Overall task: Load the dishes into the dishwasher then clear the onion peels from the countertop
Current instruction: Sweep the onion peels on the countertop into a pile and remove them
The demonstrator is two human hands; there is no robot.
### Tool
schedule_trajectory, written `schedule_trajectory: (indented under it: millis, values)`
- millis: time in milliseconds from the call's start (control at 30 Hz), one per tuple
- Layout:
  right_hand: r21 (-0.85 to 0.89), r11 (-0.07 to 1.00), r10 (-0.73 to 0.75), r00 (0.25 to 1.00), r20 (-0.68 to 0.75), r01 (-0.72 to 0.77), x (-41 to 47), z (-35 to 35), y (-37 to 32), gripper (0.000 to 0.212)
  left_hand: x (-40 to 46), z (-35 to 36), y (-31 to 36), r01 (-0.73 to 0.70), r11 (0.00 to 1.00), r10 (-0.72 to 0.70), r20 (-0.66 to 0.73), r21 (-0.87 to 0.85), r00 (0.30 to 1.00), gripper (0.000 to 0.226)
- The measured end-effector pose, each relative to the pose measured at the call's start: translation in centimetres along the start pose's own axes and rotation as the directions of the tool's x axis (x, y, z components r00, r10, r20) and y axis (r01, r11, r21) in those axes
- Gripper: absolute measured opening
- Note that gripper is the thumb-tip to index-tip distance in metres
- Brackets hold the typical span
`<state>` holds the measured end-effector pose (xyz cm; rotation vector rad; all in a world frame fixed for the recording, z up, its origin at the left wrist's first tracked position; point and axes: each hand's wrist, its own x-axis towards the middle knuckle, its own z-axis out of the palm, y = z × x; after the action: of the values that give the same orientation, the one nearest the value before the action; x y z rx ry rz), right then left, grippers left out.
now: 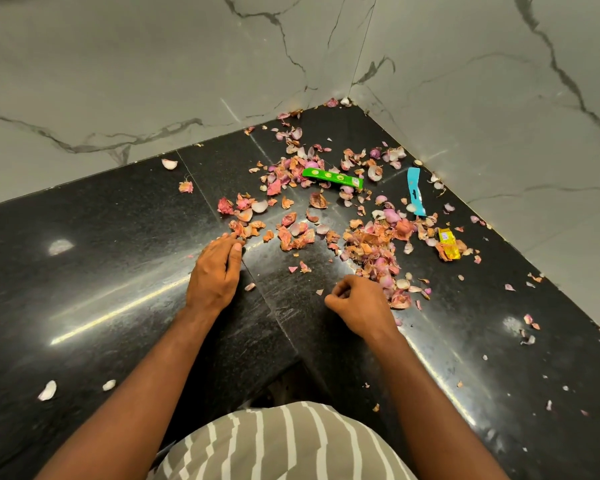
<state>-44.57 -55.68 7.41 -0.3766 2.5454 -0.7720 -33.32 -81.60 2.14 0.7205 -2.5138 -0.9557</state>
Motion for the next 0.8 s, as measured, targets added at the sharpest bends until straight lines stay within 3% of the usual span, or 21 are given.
schedule_trajectory:
  millis: [100,167,200,267,300,367,400,433,467,533,567,633,700,767,800]
  values:
    - [0.287,0.956,0.025,0.959,-0.281,0.059,-0.3,-0.5,0.2,0.016,0.1,0.0,0.0,0.001,1.0,-0.001,0.001,0.001,1.0,0.046]
    - [0.304,0.943,-0.013,0.926,-0.376,0.137,-0.4,-0.5,0.6,0.026,0.0,-0.1,0.1,-0.002,1.0,0.002,-0.003,0.001,1.0,0.046]
    - [0.295,0.945,-0.03,0.933,-0.358,0.143,-0.4,-0.4,0.7,0.027,0.0,-0.1,0.1,-0.004,1.0,0.004,-0.005,0.0,1.0,0.045]
    - [0.371,0.923,-0.035,0.984,-0.176,0.1,-0.6,0.2,0.7,0.021,0.0,-0.2,0.2,-0.009,1.0,0.009,-0.01,0.0,1.0,0.041]
    - [0.474,0.88,-0.028,1.0,-0.005,0.027,-0.7,0.6,0.5,0.016,0.0,-0.2,0.2,-0.008,1.0,0.008,-0.014,0.0,1.0,0.039]
    - [0.62,0.758,-0.06,0.925,0.376,-0.203,-1.3,1.2,0.0,0.017,0.0,-0.2,0.2,-0.001,1.0,0.001,-0.014,0.004,1.0,0.037]
    - [0.633,0.723,-0.078,0.878,0.473,-0.277,-1.4,1.5,0.0,0.022,0.0,-0.1,0.3,0.001,1.0,-0.001,-0.013,0.005,1.0,0.037]
    - [0.652,0.698,-0.074,0.876,0.477,-0.297,-1.4,1.9,0.0,0.025,0.0,0.0,0.3,-0.001,1.0,0.001,-0.011,0.005,1.0,0.037]
    - [0.703,0.66,-0.046,0.919,0.391,-0.266,-1.2,2.3,0.1,0.028,0.0,0.0,0.2,-0.003,1.0,0.003,-0.008,0.004,1.0,0.037]
    - [0.732,0.68,0.038,0.999,0.031,-0.049,-0.5,2.5,0.5,0.031,0.0,0.0,0.2,-0.008,1.0,0.008,-0.005,0.0,1.0,0.04]
    - [0.676,0.734,0.031,0.991,-0.13,0.066,-0.2,2.4,0.7,0.034,-0.1,0.0,0.2,-0.012,1.0,0.012,-0.008,-0.005,1.0,0.042]
    - [0.58,0.792,-0.032,0.962,-0.273,0.191,-0.1,1.6,0.7,0.036,-0.1,-0.1,0.2,-0.021,1.0,0.021,-0.018,-0.013,1.0,0.042]
    - [0.674,0.723,-0.05,0.984,-0.173,0.155,-0.1,0.9,0.7,0.031,0.0,-0.1,0.3,-0.025,1.0,0.024,-0.03,-0.013,0.999,0.037]
    - [0.817,0.571,-0.084,0.983,0.161,-0.085,-0.3,0.7,0.3,0.024,0.0,-0.1,0.3,-0.039,0.999,0.038,-0.044,-0.009,0.998,0.033]
    - [0.814,0.534,-0.125,0.931,0.344,-0.229,-0.5,0.9,0.3,0.024,0.0,-0.2,0.4,-0.045,0.999,0.045,-0.046,-0.006,0.998,0.031]
